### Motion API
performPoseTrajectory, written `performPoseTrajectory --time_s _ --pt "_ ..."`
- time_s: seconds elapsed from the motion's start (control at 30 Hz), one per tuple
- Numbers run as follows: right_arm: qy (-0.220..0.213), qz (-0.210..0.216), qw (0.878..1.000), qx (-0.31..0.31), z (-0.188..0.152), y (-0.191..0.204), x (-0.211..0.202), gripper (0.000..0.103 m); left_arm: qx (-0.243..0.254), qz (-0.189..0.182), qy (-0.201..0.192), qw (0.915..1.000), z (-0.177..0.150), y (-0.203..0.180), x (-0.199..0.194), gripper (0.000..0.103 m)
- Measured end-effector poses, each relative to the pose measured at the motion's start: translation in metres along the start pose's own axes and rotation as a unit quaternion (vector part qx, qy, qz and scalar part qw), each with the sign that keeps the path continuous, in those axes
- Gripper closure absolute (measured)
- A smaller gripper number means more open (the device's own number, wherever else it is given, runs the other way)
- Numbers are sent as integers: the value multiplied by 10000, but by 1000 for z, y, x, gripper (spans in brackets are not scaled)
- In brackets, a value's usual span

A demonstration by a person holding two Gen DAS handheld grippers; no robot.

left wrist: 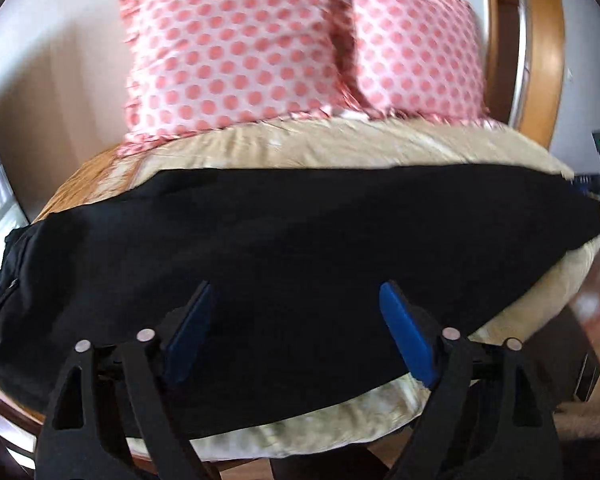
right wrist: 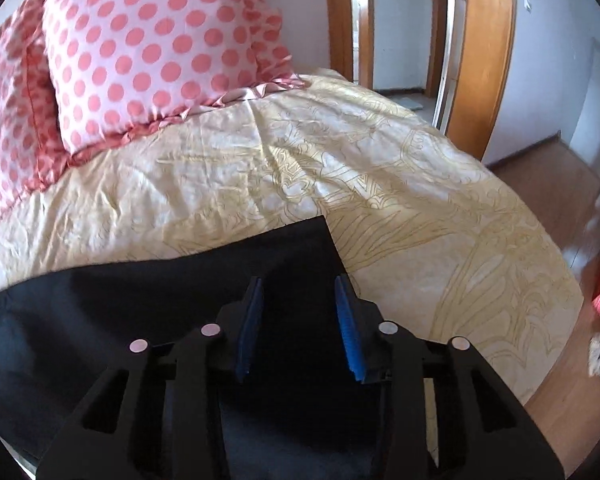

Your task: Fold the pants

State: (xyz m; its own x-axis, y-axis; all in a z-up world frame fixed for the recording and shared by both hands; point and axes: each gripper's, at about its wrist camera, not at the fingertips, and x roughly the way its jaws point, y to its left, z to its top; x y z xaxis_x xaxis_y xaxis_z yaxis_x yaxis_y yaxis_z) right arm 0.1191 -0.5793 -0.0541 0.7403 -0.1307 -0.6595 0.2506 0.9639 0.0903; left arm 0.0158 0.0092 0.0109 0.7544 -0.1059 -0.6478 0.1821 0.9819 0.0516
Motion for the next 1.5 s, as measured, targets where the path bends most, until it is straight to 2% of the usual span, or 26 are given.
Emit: performPoseTrajectory --time_s 0.13,0.23,0.3,0.37,0.47,0.57,0.63,0.73,0.8,0.9,1.0,1.03,1.13,1.23,1.3,1.37,1.47,1.5 --pt "-147 62 9998 -85 2 -4 -4 96 -162 -135 262 9994 -5 3 15 18" --pt "-302 -75 9985 -439 4 6 -8 99 -321 -217 275 9989 -6 4 19 16" --pt "-192 -150 9982 -546 7 10 -5 99 -299 -202 278 9990 -5 3 22 14" --pt "50 39 9994 -352 10 5 3 98 -239 -166 267 9992 -6 0 23 12" --pt "38 186 9994 -283 9 2 4 97 -158 -126 248 9995 -6 -1 24 11" --pt "-6 422 9988 -252 7 0 3 88 -151 -139 222 9995 -6 -2 25 9" --pt "-42 569 9981 -247 8 -1 4 77 -131 -138 201 9996 -5 -2 26 7" --pt "-95 377 9985 -385 10 4 5 69 -126 -139 201 9996 -4 -3 28 6" --pt "-193 103 9981 -573 8 10 6 69 -129 -135 196 9996 -5 -3 28 6" --pt "-246 159 9975 -641 6 11 7 71 -117 -139 177 9997 -5 -3 28 6" --pt "-274 139 9973 -663 5 8 4 94 -110 -143 158 9997 -3 -5 31 4" --pt "-293 175 9972 -666 4 9 2 97 -113 -143 155 9997 -4 -6 31 4" --pt "-550 -52 9951 -815 5 13 -7 98 -109 -144 162 9997 -4 -5 31 4" --pt "-810 -287 9939 -689 18 10 -14 99 -99 -154 178 9997 -4 -5 32 3" --pt "-625 -467 9945 -702 22 9 -5 99 -97 -160 181 9997 -3 -5 33 3" --pt "-255 -648 9937 -878 18 11 12 99 -99 -162 163 9997 -3 -5 33 3" --pt "-270 -757 9940 -740 16 7 7 97 -96 -163 113 9998 -5 -5 33 3" --pt "-297 -788 9950 -531 16 1 1 86 -93 -168 105 9998 -5 -5 33 3"
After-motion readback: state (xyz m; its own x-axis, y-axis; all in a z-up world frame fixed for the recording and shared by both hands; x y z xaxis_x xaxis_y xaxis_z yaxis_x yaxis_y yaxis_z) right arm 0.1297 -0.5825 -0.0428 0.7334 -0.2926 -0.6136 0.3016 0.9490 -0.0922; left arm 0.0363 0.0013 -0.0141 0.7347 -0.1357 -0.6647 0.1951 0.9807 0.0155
